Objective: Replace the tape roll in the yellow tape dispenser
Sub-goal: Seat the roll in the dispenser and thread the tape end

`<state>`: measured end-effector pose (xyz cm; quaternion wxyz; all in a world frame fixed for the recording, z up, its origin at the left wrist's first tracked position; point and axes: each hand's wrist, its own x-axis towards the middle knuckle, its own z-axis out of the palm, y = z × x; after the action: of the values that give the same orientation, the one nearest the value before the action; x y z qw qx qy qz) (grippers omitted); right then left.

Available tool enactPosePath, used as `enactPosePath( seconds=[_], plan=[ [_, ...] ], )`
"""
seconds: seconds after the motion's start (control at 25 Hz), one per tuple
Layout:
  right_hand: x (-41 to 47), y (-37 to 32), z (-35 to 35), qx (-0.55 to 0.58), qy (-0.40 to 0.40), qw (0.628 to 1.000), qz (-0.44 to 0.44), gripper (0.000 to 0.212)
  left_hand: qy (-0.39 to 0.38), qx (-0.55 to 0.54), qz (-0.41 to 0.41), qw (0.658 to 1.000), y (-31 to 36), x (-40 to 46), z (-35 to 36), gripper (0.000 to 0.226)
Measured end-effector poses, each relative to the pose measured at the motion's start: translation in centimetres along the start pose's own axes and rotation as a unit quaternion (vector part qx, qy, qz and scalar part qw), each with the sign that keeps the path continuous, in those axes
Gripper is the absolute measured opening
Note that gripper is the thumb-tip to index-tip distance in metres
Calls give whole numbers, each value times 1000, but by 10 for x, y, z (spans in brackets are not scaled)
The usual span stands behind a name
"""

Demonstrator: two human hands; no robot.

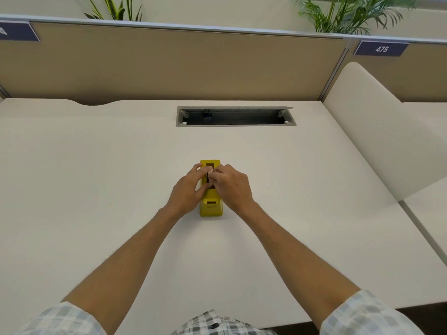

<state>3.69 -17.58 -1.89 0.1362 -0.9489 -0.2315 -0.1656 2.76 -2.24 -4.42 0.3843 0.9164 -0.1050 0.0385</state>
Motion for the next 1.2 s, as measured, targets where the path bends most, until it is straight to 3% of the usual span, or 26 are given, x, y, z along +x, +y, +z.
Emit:
enactPosePath(
  seconds=[0.52, 0.92, 1.2],
  plan=[
    [0, 0, -4, 7, -14, 1000, -14, 15, -1, -3, -16, 1000, 4, -3, 1, 39],
    [-1, -4, -10, 45, 6, 999, 22, 20, 9, -6, -20, 1000, 7, -6, 0, 41],
    [2, 2, -9, 49, -35, 998, 25, 17, 2, -7, -16, 1000, 7, -4, 1, 38]
  ],
)
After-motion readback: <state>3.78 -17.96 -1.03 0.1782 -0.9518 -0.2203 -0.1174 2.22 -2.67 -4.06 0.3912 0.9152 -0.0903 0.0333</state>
